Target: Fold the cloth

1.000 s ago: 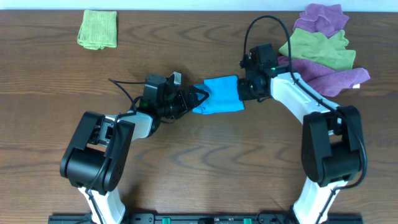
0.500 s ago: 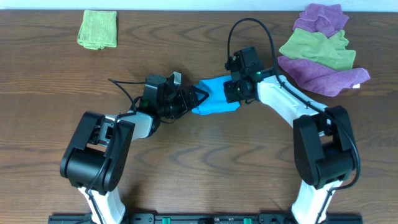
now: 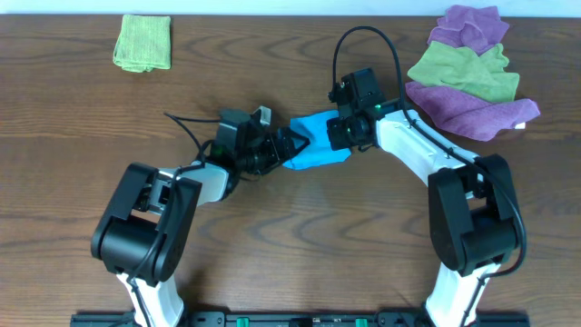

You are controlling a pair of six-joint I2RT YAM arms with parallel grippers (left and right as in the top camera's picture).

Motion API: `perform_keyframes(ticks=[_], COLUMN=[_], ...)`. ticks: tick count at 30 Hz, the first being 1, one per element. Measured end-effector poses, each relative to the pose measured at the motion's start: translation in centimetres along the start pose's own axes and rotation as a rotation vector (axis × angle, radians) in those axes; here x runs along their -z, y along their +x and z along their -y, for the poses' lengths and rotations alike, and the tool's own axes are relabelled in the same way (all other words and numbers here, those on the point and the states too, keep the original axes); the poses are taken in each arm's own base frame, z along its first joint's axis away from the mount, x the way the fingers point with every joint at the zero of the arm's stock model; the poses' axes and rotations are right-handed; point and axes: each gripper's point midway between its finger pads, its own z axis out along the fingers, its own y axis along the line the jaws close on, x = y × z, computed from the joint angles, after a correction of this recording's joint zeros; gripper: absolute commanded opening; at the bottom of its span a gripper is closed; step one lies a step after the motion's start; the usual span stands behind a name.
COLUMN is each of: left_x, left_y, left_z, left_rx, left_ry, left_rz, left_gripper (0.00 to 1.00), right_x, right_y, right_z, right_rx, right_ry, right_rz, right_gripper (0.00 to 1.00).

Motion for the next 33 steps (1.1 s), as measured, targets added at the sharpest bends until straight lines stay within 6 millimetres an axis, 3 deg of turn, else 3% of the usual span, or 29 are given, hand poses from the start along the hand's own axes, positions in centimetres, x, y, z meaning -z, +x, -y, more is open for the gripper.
perform_keyframes(ticks=[3,6,7,15,18,22,25,29,33], left_x=[-0.2,-0.4,-0.5,-0.4,-0.2,0.8,1.8,4.1,8.7], left_y=[0.3,0.5,0.6,0.5,-0.8,-2.9,-5.9,-11.3,-17.3], left_z=[-0.6,-1.7,-2.0,-2.3,-1.1,-0.4,0.6,3.5,6.7], left_rx=[0.013,0.029,0.034,0.031,-0.008,-0.017,-0.029,-0.082,-0.122], left_ry=[-0.028,-0.061,-0.067,-0.067,-0.008,0.036,0.067,0.122,0.164], left_rz=[0.0,0.001,0.0,0.01,0.046,0.081,0.133,0.246,0.412], left_gripper=[0.46,0.12,0.06,0.06,0.06,0.06,0.06,0.06,0.06], right_x=[0.0,0.0,0.0,0.3,1.1,3.3,6.1,10.7,14.4], right_y=[0.3,0.5,0.6,1.8,2.0,0.4,-1.3,-3.8,-4.4], right_z=[0.0,0.0,0.0,0.2,0.5,2.1,3.3,3.8,3.9], right_rx=[-0.003,-0.007,-0.009,-0.02,-0.021,-0.016,-0.008,0.002,0.003], right_ry=[0.001,0.001,0.0,0.004,0.025,0.094,0.149,0.187,0.203], right_rz=[-0.011,-0.019,-0.024,-0.083,-0.118,-0.115,-0.075,0.033,0.098], right_gripper=[0.01,0.01,0.01,0.01,0.01,0.01,0.01,0.01,0.01])
